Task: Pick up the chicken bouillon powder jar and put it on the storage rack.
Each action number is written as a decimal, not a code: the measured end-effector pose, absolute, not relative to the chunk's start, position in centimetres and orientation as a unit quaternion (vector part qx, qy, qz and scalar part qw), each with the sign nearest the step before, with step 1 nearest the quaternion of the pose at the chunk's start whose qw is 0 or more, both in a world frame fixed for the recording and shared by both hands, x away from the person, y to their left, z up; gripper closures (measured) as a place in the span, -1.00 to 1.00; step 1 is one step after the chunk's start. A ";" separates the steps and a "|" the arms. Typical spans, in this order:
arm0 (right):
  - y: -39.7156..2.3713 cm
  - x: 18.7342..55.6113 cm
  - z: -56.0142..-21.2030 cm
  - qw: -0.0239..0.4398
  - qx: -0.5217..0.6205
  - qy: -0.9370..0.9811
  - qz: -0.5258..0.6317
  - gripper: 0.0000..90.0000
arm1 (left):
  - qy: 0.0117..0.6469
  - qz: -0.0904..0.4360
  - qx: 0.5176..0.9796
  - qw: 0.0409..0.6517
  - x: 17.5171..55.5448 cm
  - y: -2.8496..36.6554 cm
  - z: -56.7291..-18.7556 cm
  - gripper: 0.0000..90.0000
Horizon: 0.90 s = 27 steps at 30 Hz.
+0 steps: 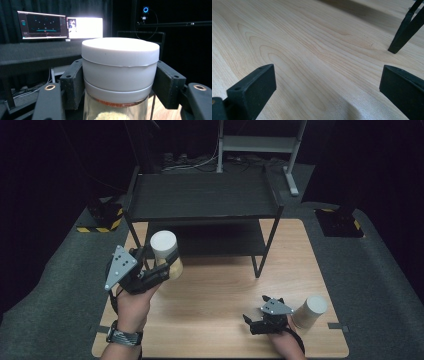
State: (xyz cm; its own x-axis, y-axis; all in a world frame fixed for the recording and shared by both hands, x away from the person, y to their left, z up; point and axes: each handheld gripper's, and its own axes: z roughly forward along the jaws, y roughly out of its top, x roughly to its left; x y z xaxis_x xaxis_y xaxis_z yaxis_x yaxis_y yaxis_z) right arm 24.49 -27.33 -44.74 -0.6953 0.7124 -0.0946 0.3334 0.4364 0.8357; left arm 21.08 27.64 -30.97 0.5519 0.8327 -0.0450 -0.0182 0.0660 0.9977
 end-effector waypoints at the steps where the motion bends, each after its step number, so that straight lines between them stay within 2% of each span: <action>1: -27.3 24.5 -44.7 0.224 0.320 0.817 0.424 -1.00 | 0.340 0.329 0.599 0.646 21.1 27.6 -31.0 -0.25; 10: -27.3 24.5 -44.7 0.223 0.320 0.818 0.422 -1.00 | 0.333 0.341 0.591 0.651 21.9 27.7 -27.8 -0.25; 27: -27.4 24.5 -44.7 0.221 0.322 0.816 0.425 -1.00 | 0.335 0.352 0.577 0.657 23.6 27.3 -24.4 -0.25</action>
State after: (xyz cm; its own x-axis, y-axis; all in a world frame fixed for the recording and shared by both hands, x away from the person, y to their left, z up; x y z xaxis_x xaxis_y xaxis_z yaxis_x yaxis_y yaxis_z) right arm 24.54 -27.42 -44.72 -0.6944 0.7143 -0.0873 0.3384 0.4312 0.8364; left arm 23.62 27.34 -24.37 0.5278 0.8487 -0.0326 -0.0768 0.0860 0.9933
